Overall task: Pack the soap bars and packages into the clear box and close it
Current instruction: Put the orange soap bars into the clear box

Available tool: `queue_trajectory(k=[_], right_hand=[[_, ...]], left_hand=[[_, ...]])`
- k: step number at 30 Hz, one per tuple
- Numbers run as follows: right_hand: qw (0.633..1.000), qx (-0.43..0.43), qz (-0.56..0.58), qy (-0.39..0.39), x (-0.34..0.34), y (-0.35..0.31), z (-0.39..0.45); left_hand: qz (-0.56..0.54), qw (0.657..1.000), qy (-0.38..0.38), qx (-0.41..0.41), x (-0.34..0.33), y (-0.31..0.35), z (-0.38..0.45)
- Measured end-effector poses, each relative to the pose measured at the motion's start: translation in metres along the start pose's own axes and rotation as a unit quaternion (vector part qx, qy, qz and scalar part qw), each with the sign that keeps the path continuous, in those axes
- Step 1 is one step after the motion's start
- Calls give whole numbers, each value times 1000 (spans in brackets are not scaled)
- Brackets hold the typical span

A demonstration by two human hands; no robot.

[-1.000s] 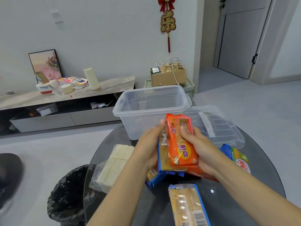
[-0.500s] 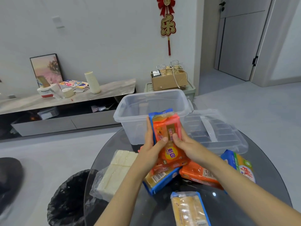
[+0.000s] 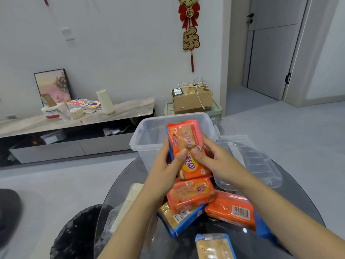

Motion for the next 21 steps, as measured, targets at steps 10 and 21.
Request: queue_trajectory(k=[10,21], right_hand=[[984,-166,21,54,28,-27,108],[905,-82,-417,19,50,-4,144]], left_hand=[[-73,966,-5,248,19,11,120],[135,870,-118,460,20,-76,175]])
Point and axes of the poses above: each hand's wrist, its own z-axis towards the middle knuckle, its own x-axis out of the back of the hand, y = z × x, the point moved 7 cm from there along z, towards the middle knuckle, and after that the axes turned 1 degree about y, right-handed, at the moved point
